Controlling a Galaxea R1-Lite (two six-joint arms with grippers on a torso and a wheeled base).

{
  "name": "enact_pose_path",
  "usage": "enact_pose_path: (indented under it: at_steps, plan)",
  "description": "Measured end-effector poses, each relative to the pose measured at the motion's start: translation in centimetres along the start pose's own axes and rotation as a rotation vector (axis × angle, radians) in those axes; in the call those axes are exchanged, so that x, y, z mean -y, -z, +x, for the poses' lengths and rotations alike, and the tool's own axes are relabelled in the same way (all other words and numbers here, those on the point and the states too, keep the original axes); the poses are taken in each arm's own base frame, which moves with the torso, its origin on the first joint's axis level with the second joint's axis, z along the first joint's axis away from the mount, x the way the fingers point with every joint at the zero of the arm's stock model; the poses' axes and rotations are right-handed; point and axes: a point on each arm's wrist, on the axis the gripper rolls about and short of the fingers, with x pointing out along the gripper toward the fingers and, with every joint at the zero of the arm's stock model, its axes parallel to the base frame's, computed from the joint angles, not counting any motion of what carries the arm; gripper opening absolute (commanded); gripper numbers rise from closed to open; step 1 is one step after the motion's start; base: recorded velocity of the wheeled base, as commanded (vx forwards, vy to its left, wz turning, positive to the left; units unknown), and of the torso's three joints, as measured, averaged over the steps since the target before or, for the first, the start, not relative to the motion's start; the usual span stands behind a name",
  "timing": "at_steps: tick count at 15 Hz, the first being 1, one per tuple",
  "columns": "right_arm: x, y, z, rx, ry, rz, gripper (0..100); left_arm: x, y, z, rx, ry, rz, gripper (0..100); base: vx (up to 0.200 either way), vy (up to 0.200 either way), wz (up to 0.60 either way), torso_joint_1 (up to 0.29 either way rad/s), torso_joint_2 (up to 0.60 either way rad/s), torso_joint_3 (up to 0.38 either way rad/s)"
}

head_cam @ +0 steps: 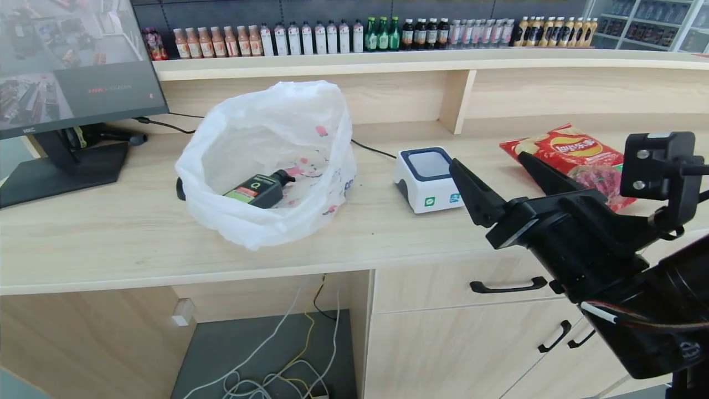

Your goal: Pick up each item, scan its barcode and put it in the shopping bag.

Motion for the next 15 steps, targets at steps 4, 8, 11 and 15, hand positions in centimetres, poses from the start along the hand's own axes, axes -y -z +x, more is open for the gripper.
enact_pose_path:
  at_steps: [4,8,11,15]
  plan:
    - [0.2,-0.3,-0.6,0.001,-0.007,-0.009,100,0.0,0.0,0.0,0.0,0.0,0.0,100,0.0,-0.2,0.0,0.002,0.0,0.002]
    - [0.3,-0.7,-1.0,0.009,-0.008,-0.006,100,0.0,0.0,0.0,0.0,0.0,0.0,100,0.0,-0.2,0.0,0.001,0.0,0.002]
    - [0.5,-0.8,-1.3,0.005,-0.007,-0.008,100,0.0,0.0,0.0,0.0,0.0,0.0,100,0.0,-0.2,0.0,0.002,0.0,0.002]
    - [0.6,-0.9,-1.6,0.006,-0.008,-0.007,100,0.0,0.0,0.0,0.0,0.0,0.006,100,0.0,0.0,0.0,0.0,0.0,0.0]
